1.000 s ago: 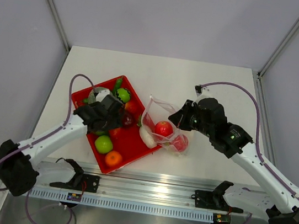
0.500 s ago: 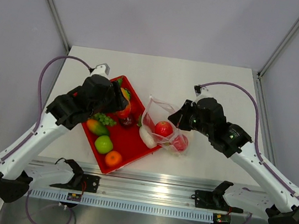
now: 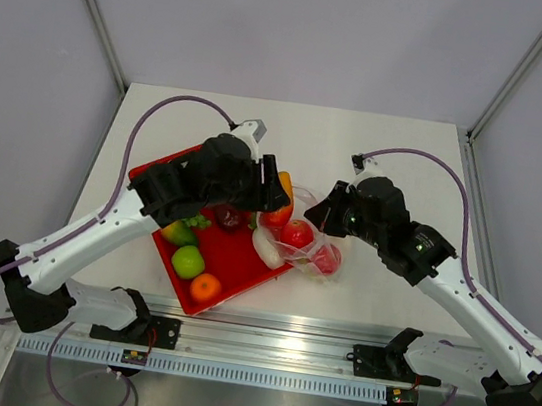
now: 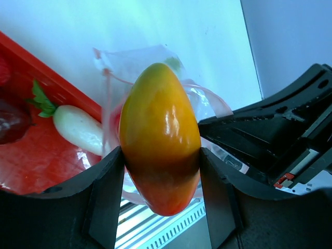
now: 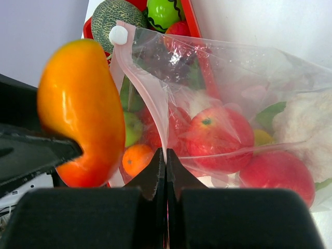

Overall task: Place the food in the zip-top bag and seal the zipper
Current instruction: Place the fake fruit in the zipper food storage bag.

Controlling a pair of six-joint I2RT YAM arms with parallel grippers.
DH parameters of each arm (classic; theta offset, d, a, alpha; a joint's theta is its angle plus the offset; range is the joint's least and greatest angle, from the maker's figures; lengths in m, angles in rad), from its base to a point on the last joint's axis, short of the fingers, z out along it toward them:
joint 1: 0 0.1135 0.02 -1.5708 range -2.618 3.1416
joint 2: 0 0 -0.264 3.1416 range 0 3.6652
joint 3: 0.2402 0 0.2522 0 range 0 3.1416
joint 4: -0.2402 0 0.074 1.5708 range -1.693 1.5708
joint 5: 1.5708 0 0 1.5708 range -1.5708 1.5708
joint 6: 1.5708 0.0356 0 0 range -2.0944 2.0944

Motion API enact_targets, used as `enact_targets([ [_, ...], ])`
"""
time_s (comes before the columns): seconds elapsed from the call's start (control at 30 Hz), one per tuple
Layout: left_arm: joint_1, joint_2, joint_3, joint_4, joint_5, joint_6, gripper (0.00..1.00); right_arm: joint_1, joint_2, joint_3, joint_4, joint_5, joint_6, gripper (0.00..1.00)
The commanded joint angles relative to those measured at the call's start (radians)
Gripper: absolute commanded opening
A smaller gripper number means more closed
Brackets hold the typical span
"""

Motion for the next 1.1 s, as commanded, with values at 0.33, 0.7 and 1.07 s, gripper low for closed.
enact_targets([
  [0.33, -0.031, 0.015, 0.067, 0.028, 0.027, 0.043, 0.99, 0.013, -0.031, 0.034, 0.024, 0.009, 0.016, 0.01],
  [0.7, 0.098, -0.091, 0.044, -0.072, -0.098, 0.085, 0.73, 0.013, -0.042, 0.02, 0.03, 0.003, 0.018, 0.0],
  [1.07, 0.264, -0.059, -0.235, -0.036, -0.137, 0.053, 0.77, 0.013, -0.073, 0.011, 0.017, 0.012, 0.019, 0.01],
])
